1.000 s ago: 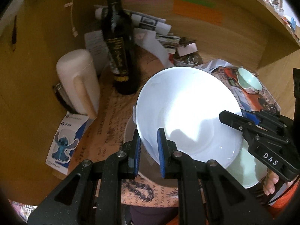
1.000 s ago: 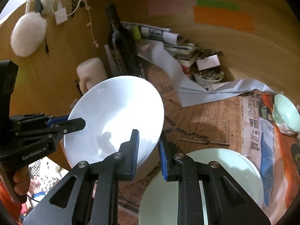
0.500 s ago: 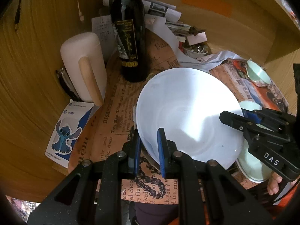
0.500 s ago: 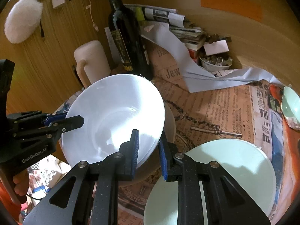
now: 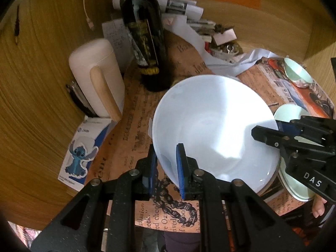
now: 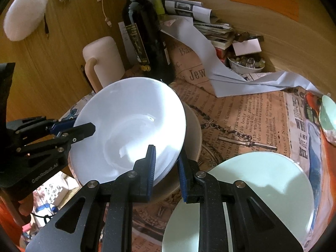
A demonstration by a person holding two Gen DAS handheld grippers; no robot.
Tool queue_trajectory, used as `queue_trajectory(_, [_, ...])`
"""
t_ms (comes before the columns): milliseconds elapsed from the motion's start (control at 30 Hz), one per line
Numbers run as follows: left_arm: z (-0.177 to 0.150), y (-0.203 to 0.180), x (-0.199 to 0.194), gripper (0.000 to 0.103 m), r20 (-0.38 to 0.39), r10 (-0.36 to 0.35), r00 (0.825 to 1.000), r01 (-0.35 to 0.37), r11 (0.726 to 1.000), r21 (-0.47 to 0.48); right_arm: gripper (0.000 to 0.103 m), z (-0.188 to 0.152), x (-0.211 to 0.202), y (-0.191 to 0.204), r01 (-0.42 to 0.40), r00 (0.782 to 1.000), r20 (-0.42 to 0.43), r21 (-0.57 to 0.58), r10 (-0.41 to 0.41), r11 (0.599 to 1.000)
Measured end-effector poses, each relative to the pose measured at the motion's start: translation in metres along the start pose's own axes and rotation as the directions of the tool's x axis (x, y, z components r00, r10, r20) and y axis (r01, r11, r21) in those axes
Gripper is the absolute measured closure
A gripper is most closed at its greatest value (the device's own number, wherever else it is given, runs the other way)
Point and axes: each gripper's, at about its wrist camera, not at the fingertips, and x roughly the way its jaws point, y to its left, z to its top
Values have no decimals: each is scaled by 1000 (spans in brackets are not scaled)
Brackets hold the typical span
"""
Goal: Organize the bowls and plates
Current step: 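Lower the white bowl into the mauve bowl and open both grippers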
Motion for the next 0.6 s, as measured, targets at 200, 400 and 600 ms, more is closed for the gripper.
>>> queue_trajectory(200, [-1,-3,4,87,-2,15,1000,-15,1000,11,81,1,-1,3,19,1000,0,-23,-19,1000])
queue_trajectory(400, [-1,-4,4,87,-6,12,1000,-12,1000,15,61,0,-3,12,54,998,20,-79,-52,995])
queue_trajectory(600, [-2,0,7,85,-29,-17,999,17,1000,-11,44,-1,-3,20,60,998,19,-131,-58,990])
